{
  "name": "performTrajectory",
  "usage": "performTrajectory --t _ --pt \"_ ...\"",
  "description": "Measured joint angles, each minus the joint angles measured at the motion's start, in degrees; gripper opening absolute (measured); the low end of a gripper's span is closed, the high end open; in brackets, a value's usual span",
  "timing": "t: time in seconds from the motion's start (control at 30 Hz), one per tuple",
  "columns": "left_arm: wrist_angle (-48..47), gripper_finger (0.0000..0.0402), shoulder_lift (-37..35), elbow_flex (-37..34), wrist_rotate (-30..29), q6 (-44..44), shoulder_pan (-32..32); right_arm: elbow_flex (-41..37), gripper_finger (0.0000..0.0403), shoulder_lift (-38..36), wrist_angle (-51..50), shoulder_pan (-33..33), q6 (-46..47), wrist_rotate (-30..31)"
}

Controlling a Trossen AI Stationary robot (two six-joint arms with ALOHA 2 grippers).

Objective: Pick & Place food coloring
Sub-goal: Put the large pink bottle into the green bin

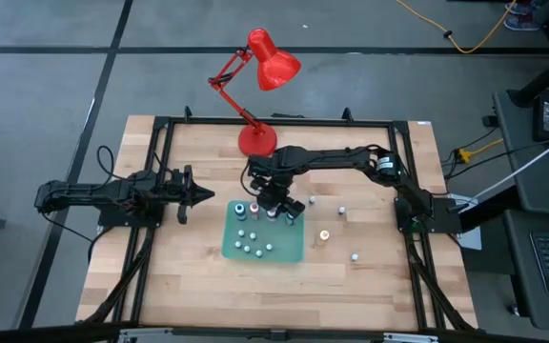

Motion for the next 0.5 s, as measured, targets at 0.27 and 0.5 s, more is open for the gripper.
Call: performTrajectory --t 0.27,0.5 --pt "0.0 0.001 0.0 0.0 0.0 0.02 0.0 0.99 0.0206 0.0 -0.77 -0.02 1.26 2.38" --pt "0.0 0.0012 0.0 0.0 0.0 0.02 0.0 9.43 0.023 -0.04 -5.55 0.0 2.56 6.38"
